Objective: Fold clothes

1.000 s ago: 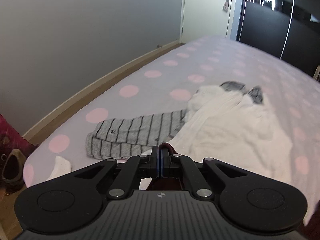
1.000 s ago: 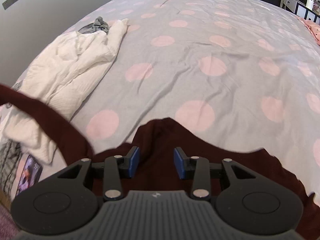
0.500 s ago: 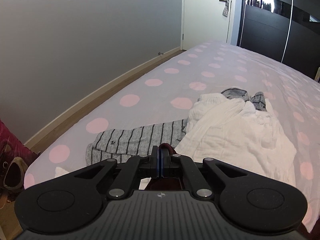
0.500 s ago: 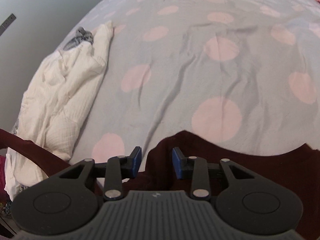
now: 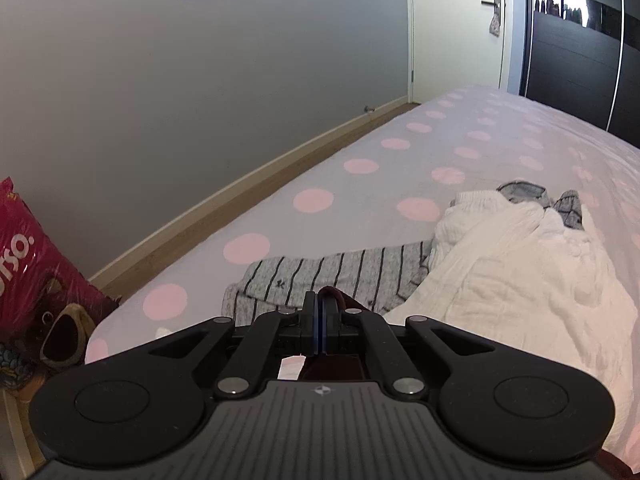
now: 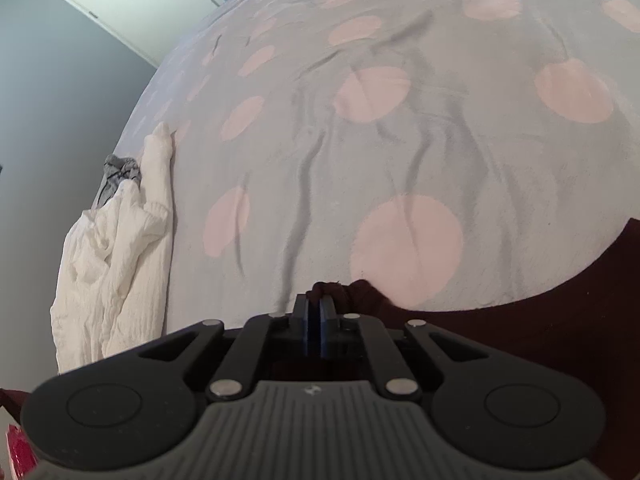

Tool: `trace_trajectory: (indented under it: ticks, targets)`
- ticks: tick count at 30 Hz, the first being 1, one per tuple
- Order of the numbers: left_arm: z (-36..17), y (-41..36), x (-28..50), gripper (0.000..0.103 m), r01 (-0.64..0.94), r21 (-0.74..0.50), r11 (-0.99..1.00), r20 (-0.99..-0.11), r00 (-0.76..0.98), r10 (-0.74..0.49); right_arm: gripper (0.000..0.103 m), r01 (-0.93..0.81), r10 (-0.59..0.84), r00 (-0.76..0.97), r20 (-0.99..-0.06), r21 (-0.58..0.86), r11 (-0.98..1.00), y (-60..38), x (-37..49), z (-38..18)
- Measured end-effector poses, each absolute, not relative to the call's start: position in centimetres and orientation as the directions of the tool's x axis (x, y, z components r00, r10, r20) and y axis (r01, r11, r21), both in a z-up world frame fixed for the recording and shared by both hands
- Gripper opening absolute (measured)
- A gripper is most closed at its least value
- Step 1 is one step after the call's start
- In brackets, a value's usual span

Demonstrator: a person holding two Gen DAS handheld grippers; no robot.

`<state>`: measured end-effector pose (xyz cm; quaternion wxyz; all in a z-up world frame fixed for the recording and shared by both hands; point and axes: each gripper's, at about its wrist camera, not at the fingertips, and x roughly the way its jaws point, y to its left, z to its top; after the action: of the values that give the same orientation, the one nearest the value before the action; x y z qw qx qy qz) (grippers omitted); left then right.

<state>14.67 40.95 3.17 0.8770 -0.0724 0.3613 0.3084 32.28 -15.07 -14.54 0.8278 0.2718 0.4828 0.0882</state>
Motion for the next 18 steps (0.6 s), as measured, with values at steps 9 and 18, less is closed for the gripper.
trace_trajectory:
  ticks: [9, 18]
  targets:
    - [2.4, 39.6, 14.6, 0.017, -0.492, 0.192, 0.849, -0.665, 0.57, 0.481, 0.033, 0.047, 0.379, 0.554, -0.741, 0.482, 0.875, -14.7, 31.4, -12.2]
    - [1.9, 39.3, 14.3, 0.039, -0.447, 0.288, 0.847, -0.663, 0.544, 0.513, 0.033, -0.525, 0.52, 0.477, -0.709, 0.245, 0.815, -8.1, 27.8, -7.5]
